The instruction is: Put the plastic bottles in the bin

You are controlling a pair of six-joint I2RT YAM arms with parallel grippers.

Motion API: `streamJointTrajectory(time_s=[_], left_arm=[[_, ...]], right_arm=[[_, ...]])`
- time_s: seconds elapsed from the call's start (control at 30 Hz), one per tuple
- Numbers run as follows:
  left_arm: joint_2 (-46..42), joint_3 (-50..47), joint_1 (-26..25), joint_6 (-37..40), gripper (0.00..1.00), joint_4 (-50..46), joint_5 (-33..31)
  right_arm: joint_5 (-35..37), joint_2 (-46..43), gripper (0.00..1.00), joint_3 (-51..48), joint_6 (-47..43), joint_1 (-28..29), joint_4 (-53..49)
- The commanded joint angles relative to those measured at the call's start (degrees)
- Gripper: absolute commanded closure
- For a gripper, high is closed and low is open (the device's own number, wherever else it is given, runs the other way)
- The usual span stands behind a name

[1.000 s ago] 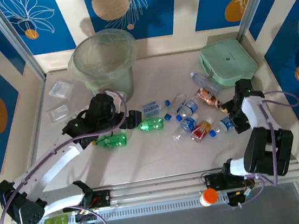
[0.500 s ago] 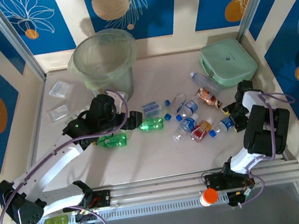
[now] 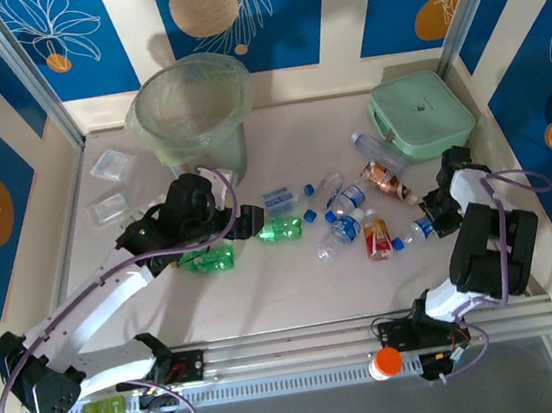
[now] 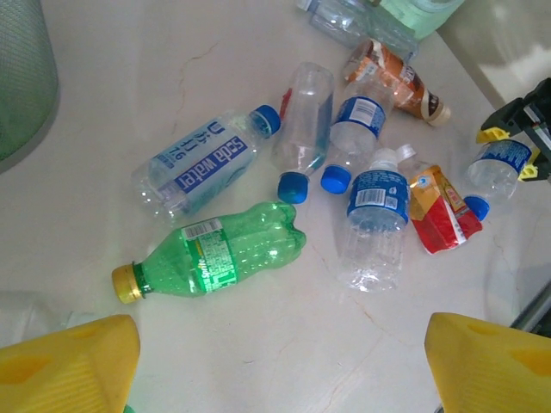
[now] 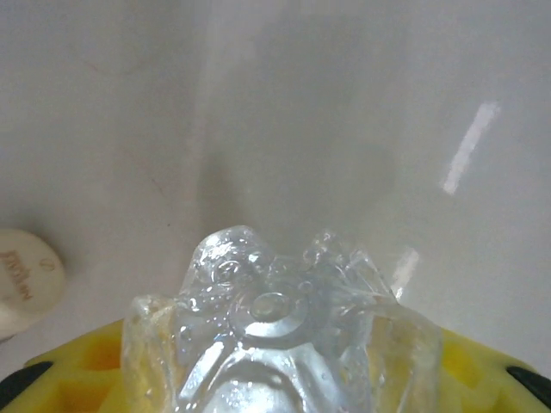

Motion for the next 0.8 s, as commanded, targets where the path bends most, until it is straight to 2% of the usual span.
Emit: streamJointTrajectory(time_s=[0.0,0.17,0.27,0.4,0.5,0.57,0.77], left_arm=[[-0.7,-0.9,-0.6,1.4,0.13,2.4,2.8],[-0.7,-1.4,-0.6,1.1,0.11,3.6,5.1],[-0.9,-2.4,-0.7,1.0,0.11,5.8,9.4],[0.1,-1.9,-0.8,-0.6,0.1,7.0,14.4],[1.7,-1.9,-1.1,-1.0,0.08,10.9,25.2],[2.6,-2.3,-1.6,-3.6,0.05,15.4,29.8],[6.1,-0.9,-3.3,-9.6,0.01,24.2,32.3]], right_arm=[[3.3,-7.8,0.57,1.9,1.6,1.1,-5.5],[2.5,-17.4,0.57,4.0,0.2,3.9,-8.0],[0.0,-22.8,0.57,5.6,-2.7,7.2,-8.1],[-5.4,-28.1,0.58,7.7,-6.4,13.3,-7.1],[-11.9,-31.8,0.58,7.6,-7.3,17.2,-5.0],[-15.6,-33.8,0.59,7.4,-6.5,20.0,-3.8],[-24.8,-37.0,0.59,6.0,-2.4,30.9,2.7]])
